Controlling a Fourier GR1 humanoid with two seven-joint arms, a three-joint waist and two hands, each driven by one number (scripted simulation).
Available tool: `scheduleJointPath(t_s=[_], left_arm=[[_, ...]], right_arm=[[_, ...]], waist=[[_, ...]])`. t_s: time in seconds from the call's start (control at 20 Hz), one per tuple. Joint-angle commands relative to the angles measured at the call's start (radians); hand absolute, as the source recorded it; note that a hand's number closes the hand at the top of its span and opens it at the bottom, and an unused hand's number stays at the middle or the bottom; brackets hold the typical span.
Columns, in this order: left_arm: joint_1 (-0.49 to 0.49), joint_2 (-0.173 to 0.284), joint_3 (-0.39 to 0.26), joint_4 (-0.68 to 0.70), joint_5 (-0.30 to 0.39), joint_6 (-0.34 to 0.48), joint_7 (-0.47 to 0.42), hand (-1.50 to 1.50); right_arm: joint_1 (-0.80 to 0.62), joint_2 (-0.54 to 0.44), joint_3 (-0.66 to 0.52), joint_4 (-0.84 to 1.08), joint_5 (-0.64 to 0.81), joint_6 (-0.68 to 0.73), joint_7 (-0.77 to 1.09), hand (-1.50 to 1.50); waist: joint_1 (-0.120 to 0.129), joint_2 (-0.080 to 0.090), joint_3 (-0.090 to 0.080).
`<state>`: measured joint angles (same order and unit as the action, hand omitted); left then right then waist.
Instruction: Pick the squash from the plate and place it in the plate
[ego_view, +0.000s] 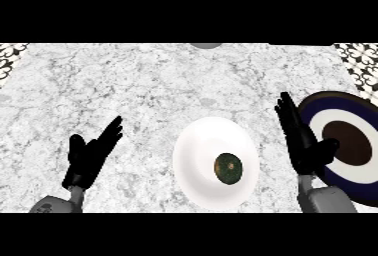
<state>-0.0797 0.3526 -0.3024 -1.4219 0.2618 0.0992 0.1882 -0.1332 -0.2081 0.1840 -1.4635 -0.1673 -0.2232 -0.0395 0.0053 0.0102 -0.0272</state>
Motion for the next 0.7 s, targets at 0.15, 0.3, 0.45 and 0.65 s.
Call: scheduleJointPath(t_s=[0.15, 0.3, 0.45, 0.65], left_arm=[[0.004, -0.029, 0.053, 0.067, 0.009, 0.044, -0.017, 0.00], [0.016, -0.056, 0.029, 0.048, 0.017, 0.051, 0.005, 0.00], [0.030, -0.106, 0.043, 0.016, 0.019, 0.099, 0.000, 0.00], [0.016, -0.107, 0.060, 0.039, 0.011, 0.093, 0.014, 0.00]], right_arm=[[-0.277, -0.103, -0.009, -0.034, -0.102, 0.289, -0.013, 1.50], [-0.343, -0.373, 0.058, -0.030, 0.242, 0.287, -0.079, 1.50], [-0.325, -0.161, -0.078, 0.261, 0.105, 0.227, -0.357, -1.50], [-0.362, -0.128, -0.120, 0.424, 0.036, 0.361, -0.549, -1.50]], waist=[[0.033, -0.004, 0.027], [0.058, -0.019, 0.001], [0.023, -0.001, 0.029], [0.012, -0.003, 0.029]])
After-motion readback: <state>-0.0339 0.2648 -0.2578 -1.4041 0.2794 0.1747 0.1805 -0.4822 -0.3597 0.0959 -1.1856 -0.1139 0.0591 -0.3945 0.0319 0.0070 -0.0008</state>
